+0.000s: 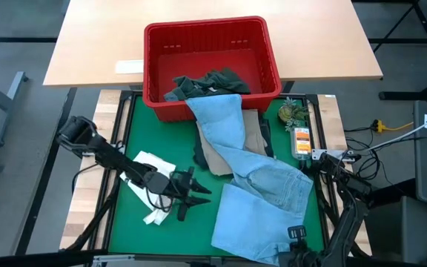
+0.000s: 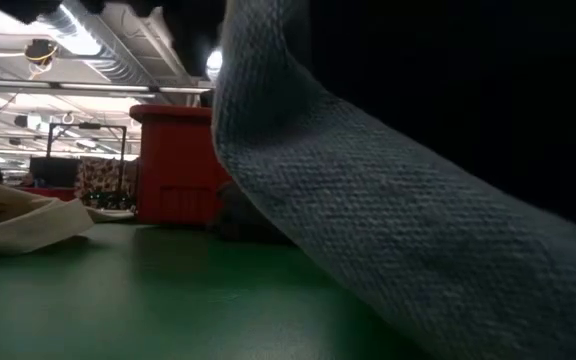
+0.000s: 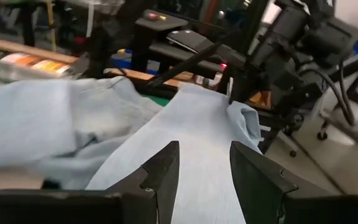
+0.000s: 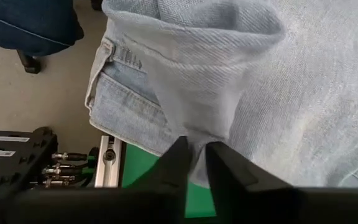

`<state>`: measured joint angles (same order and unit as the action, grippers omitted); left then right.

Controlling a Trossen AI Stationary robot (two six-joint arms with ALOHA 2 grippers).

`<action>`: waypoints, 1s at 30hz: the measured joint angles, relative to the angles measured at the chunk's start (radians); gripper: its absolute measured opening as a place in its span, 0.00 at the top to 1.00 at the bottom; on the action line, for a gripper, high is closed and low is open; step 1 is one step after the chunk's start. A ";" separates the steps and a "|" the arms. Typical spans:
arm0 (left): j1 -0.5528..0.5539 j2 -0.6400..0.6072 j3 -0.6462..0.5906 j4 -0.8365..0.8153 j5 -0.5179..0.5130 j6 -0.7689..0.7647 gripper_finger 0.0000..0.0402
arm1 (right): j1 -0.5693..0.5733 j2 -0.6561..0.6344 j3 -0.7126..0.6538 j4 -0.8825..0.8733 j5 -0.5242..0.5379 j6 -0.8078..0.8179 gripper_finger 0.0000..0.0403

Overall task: Fold laundry
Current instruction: Remove the blue pants from the laundry bin

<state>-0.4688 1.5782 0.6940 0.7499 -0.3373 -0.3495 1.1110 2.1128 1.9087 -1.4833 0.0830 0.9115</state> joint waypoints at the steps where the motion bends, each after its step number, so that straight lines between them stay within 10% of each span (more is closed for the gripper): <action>1: 0.003 0.023 0.026 -0.001 0.011 0.022 0.66 | 0.000 0.000 0.000 0.000 0.000 0.000 0.82; 14: 0.017 0.228 0.301 -0.034 0.093 0.203 0.66 | -0.001 0.002 0.056 -0.089 -0.121 0.000 0.57; 23: -0.005 0.319 0.337 -0.038 0.093 0.202 0.66 | 0.001 0.000 0.107 -0.079 0.285 0.014 0.57; 30: -0.039 0.405 0.337 -0.040 0.093 0.202 0.66 | -0.012 0.054 0.107 -0.038 0.291 0.075 0.57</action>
<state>-0.5076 1.9828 1.0309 0.7097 -0.2443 -0.1478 1.0987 2.1673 2.0159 -1.5214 0.3737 0.9869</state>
